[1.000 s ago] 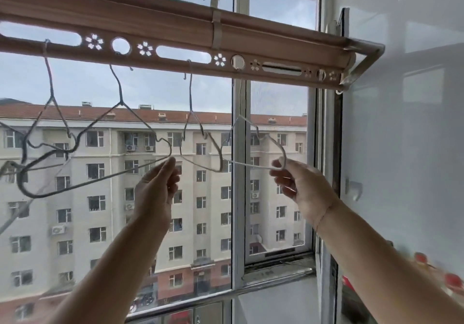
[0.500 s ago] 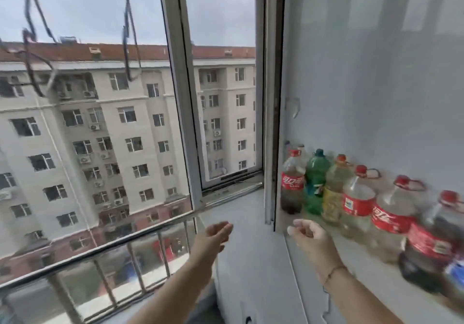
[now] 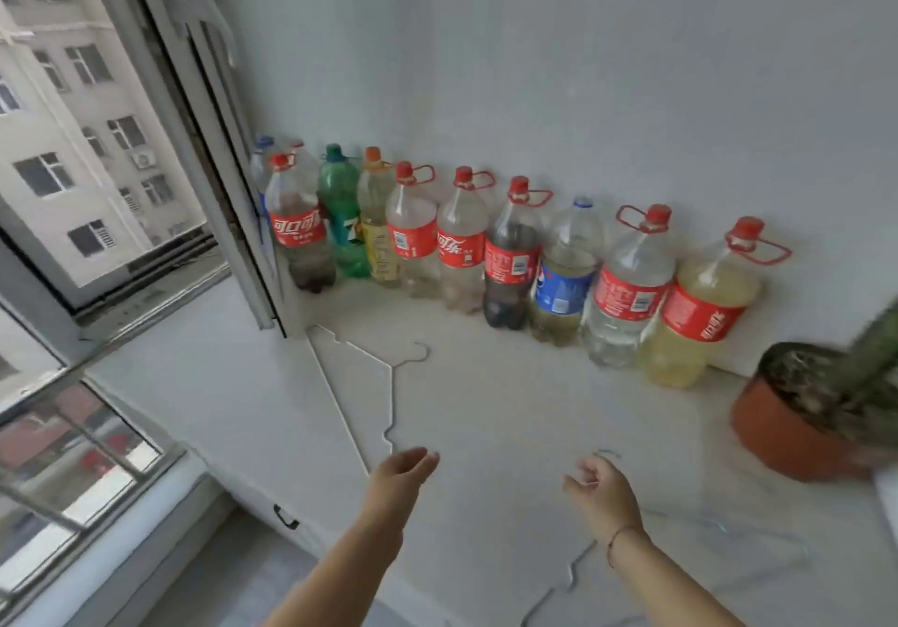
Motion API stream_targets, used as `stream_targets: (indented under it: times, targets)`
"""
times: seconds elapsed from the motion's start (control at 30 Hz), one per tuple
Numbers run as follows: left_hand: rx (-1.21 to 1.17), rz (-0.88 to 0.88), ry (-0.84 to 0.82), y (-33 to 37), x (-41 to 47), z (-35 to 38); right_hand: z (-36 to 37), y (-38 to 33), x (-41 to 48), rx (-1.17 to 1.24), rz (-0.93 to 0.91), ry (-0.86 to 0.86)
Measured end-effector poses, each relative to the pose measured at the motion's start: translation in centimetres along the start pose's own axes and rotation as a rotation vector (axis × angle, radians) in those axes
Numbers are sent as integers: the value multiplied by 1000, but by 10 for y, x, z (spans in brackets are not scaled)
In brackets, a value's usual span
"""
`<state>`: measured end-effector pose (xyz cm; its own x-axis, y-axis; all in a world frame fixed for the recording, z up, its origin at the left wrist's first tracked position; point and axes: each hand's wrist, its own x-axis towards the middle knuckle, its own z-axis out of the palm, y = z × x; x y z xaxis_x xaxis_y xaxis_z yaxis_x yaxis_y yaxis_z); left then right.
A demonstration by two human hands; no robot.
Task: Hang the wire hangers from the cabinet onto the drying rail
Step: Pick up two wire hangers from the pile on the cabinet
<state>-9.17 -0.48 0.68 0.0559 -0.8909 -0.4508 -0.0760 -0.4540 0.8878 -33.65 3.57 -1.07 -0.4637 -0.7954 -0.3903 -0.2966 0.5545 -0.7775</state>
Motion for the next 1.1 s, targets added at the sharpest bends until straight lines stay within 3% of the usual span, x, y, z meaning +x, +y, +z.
stream_targets:
  times: [0.1,0.23,0.4,0.6,0.83,1.1]
  targets:
    - [65,-17,-35,-14,11,30,-30,32,1,-39,110,108]
    - [141,-83,-61,-30,21,57,-42,53,7,-177,275,127]
    - [161,-117,-32,-38,29,70,-23,60,24,-295,299,100]
    - [194,-44,146,-22,46,45,-10,62,35,-331,293,140]
    - [398,-1,269,1,99,-6,17,50,28,-221,296,93]
    - [466,-65,244,11,164,-25,20,-10,-3,233,113,127]
